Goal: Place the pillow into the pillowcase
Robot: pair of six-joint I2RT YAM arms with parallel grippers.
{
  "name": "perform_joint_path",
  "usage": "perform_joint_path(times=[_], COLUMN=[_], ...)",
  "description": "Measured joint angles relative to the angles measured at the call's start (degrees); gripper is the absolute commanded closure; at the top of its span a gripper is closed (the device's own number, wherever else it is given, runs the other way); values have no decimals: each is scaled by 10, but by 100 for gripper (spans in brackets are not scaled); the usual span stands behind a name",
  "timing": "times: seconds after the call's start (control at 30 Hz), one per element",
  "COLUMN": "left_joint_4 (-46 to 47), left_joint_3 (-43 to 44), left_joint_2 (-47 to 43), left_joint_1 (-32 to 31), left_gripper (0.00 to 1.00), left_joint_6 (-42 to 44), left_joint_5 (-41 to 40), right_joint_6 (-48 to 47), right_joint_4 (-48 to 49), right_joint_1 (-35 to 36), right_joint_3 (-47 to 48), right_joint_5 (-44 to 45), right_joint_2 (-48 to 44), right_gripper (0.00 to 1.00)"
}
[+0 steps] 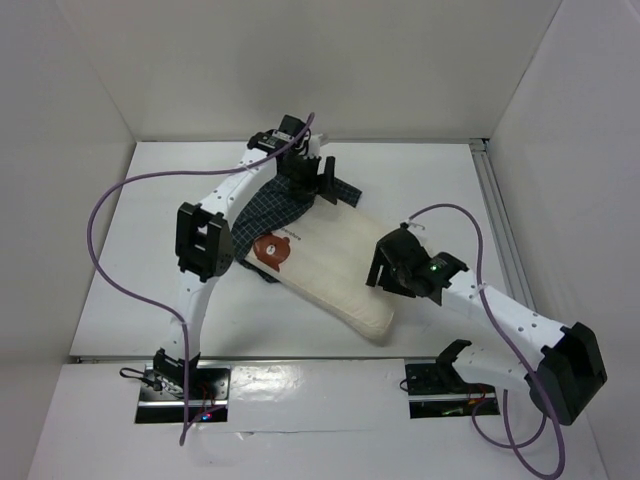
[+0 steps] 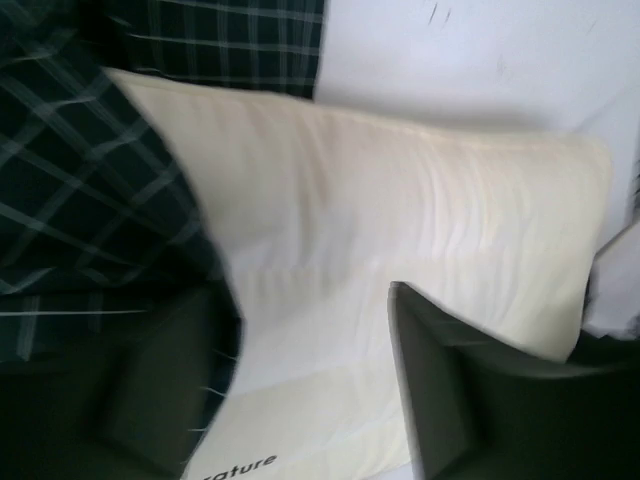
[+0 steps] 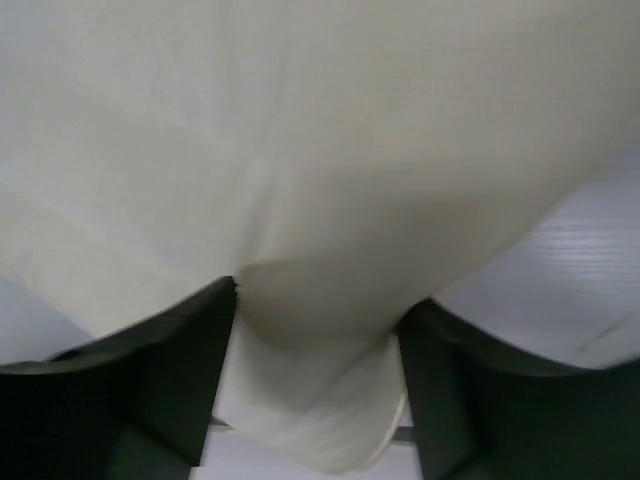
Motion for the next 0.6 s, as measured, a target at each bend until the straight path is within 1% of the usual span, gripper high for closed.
perform_joint_path(times=[0.03, 0.07, 0.13, 0.2, 0.23, 0.27, 0.3, 0.37, 0.4, 0.43, 0.5, 0.53, 0.57, 0.6], left_joint_4=[-4, -5, -10, -19, -19, -16, -7, 24, 36, 46, 83, 97, 110, 125], left_joint_3=[0, 0, 0, 0, -3, -10, -25, -90, -136, -175, -264, -317, -348, -430], left_joint_2=[-2, -4, -16, -40, -64, -89, -119, -208, -262, -308, -389, -428, -447, -489], left_joint_1=[0, 1, 6, 20, 33, 49, 67, 120, 159, 194, 260, 288, 300, 318], left_gripper=[0, 0, 0, 0, 4, 17, 22, 35, 53, 58, 59, 51, 45, 34], left_joint_6=[-3, -2, -5, -7, -10, -15, -23, -40, -50, -64, -87, -100, -111, -119], left_joint_5=[-4, -9, -13, -17, -21, -24, -28, -33, -40, -45, -58, -60, -60, -56], right_joint_6=[-8, -9, -29, -51, -66, -81, -99, -141, -166, -191, -238, -267, -291, -318], right_joint_4=[-8, -12, -20, -35, -38, -38, -38, -29, -27, -19, -9, -2, 6, 14], right_joint_1=[0, 0, 0, 1, 3, 7, 14, 38, 58, 71, 121, 143, 161, 182], right_joint_3=[0, 1, 19, 68, 103, 137, 176, 255, 298, 322, 402, 436, 458, 476], right_joint_5=[1, 3, 9, 19, 27, 33, 43, 64, 80, 88, 94, 100, 99, 100], right_joint_2=[1, 1, 3, 15, 26, 38, 54, 95, 126, 144, 226, 268, 302, 342], right_gripper=[7, 4, 2, 0, 0, 0, 0, 0, 0, 0, 0, 0, 0, 0])
